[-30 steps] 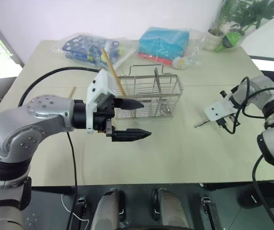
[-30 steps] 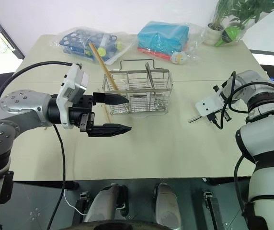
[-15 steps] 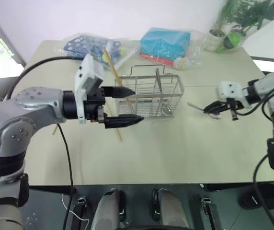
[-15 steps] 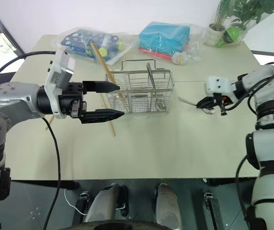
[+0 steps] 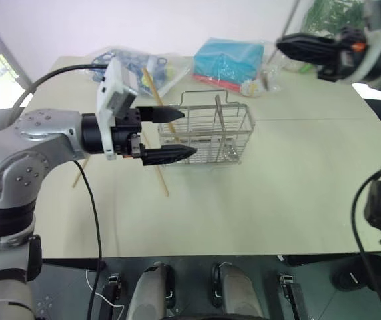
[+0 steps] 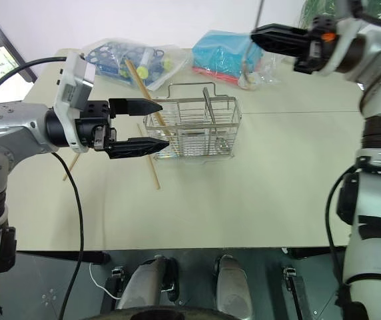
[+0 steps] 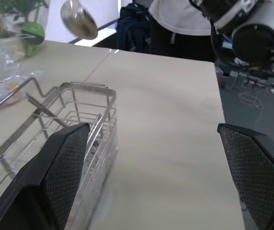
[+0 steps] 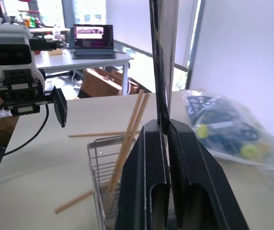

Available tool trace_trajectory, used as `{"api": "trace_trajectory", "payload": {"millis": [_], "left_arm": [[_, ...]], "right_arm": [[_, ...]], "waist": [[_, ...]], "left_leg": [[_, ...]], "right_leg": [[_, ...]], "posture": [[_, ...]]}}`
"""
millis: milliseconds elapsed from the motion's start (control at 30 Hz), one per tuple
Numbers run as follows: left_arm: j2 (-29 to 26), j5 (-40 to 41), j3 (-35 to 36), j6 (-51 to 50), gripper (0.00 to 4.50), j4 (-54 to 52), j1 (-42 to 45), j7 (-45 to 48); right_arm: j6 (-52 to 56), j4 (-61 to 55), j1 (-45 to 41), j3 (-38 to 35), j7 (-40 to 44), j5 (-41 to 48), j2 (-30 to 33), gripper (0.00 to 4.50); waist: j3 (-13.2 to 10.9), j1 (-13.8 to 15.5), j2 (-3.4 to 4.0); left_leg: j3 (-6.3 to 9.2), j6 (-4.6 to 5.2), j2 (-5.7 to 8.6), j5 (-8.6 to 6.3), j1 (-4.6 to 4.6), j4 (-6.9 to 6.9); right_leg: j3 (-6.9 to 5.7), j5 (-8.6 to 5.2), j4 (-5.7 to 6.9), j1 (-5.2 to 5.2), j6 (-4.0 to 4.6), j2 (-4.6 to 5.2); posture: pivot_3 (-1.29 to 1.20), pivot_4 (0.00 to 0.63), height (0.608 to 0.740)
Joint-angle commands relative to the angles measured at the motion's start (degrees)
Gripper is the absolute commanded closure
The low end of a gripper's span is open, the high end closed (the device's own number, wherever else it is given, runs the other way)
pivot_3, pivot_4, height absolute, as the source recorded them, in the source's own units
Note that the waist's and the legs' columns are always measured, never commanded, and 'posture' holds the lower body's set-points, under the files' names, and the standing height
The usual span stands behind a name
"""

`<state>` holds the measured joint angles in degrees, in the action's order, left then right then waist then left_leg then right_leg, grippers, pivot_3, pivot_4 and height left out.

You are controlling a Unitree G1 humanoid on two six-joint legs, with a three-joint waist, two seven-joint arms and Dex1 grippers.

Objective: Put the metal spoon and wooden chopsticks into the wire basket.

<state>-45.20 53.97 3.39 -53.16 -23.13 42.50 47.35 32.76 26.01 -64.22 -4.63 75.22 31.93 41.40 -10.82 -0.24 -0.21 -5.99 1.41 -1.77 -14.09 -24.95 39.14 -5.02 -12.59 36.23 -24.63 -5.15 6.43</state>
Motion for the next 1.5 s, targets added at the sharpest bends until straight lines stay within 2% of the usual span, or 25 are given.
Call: {"api": "trace_trajectory", "payload": {"millis": [33,200,367,467,633,867,967,1067,1200,1300,1367,1500], "left_arm": [[-0.20,-2.69,1.27,2.27,0.00,1.22,0.75,-0.34],[-0.30,-2.54,2.72,1.83,0.00,1.51,1.10,-0.62],[-0.28,-2.19,2.95,1.51,0.00,0.44,0.76,-1.25],[-0.32,-2.22,3.05,1.46,0.00,0.34,0.86,-1.62],[-0.68,-2.50,3.20,1.57,0.00,0.47,0.82,-1.61],[-0.76,-2.92,4.76,1.70,0.00,1.53,1.38,-3.44],[0.03,-3.75,7.55,1.41,0.00,3.00,2.09,-8.55],[1.40,-6.54,11.94,-0.43,0.00,6.96,3.43,-19.33],[0.92,-8.85,16.81,-9.44,0.00,12.61,5.27,-31.93],[-1.27,-13.21,17.20,-16.63,0.00,16.88,5.90,-38.43],[-1.94,-15.00,16.52,-19.13,0.00,18.58,6.27,-39.92],[-2.03,-20.02,10.85,-20.45,0.00,28.45,9.08,-38.56]], "right_arm": [[-0.55,-5.90,5.04,-0.30,-1.28,0.07,-1.24,4.42],[-2.89,-4.93,6.09,-0.55,-6.48,-2.05,-5.08,4.42],[-5.63,-2.93,6.77,1.01,-6.68,-4.10,-6.65,4.42],[-7.37,-1.95,7.31,1.63,-7.22,-5.77,-7.16,3.61],[-8.77,-1.67,7.28,1.01,-7.71,-6.64,-6.90,1.33],[-8.45,1.12,2.58,-1.39,-6.96,-6.01,-4.34,1.33],[-5.21,2.00,-2.12,-3.56,-6.26,-3.66,-2.48,1.33],[2.41,-3.66,-4.25,-5.74,-2.73,2.19,0.39,1.33],[11.87,-18.92,2.59,-5.60,0.79,9.41,4.36,1.33],[16.23,-31.16,11.85,-5.89,2.86,14.38,7.70,1.33],[17.33,-35.15,15.58,-6.08,2.94,15.93,8.76,1.33],[12.95,-40.03,24.25,-4.38,2.61,12.99,8.95,1.33]], "waist": [[0.00,0.66,0.00],[0.00,0.60,0.00],[0.00,0.56,0.00],[0.00,0.58,0.00],[0.00,0.50,0.00],[-0.01,0.42,0.00],[-0.02,0.45,0.01],[-0.02,0.53,0.01],[0.02,0.54,-0.10],[0.03,0.57,-0.14],[0.03,0.69,-0.14],[0.07,1.04,-0.25]], "left_leg": [[0.00,0.03,0.01,-0.02,-0.03,0.01],[-0.10,0.07,0.03,-0.02,-0.06,0.04],[-0.08,0.07,0.01,-0.03,-0.06,0.03],[-0.07,0.07,0.01,-0.02,-0.06,0.03],[-0.08,0.07,0.01,-0.02,-0.06,0.03],[-0.07,0.07,0.01,-0.02,-0.06,0.03],[-0.05,0.07,0.00,-0.03,-0.07,0.02],[-0.03,0.08,-0.01,-0.03,-0.08,0.01],[0.00,0.13,-0.03,-0.06,-0.09,0.00],[0.02,0.30,-0.03,-0.16,-0.08,0.00],[-0.01,0.31,-0.01,-0.17,-0.09,0.01],[0.03,0.26,0.00,-0.16,-0.09,0.01]], "right_leg": [[0.00,0.00,-0.02,-0.01,0.00,0.01],[0.00,0.02,0.00,-0.07,-0.03,0.02],[0.00,0.01,0.00,-0.08,-0.03,0.00],[0.00,0.01,0.00,-0.08,-0.03,-0.01],[0.00,0.01,0.00,-0.08,-0.03,-0.01],[0.00,0.01,0.00,-0.08,-0.03,-0.01],[0.00,0.01,0.00,-0.10,-0.02,-0.02],[0.00,0.01,-0.01,-0.11,-0.02,-0.02],[0.00,0.01,-0.01,-0.10,-0.02,-0.03],[-0.02,0.01,-0.01,-0.07,-0.03,-0.02],[-0.02,0.01,0.01,-0.09,-0.04,0.00],[-0.06,0.01,0.01,-0.08,-0.03,-0.01]], "posture": [[0.00,0.150,0.715],[0.00,0.150,0.715],[0.00,0.150,0.715],[0.00,0.150,0.715],[0.00,0.150,0.715],[0.00,0.150,0.715],[0.00,0.150,0.715],[0.00,0.150,0.715],[0.00,0.150,0.715],[0.00,0.150,0.715],[0.00,0.150,0.715],[0.00,0.150,0.715]]}}
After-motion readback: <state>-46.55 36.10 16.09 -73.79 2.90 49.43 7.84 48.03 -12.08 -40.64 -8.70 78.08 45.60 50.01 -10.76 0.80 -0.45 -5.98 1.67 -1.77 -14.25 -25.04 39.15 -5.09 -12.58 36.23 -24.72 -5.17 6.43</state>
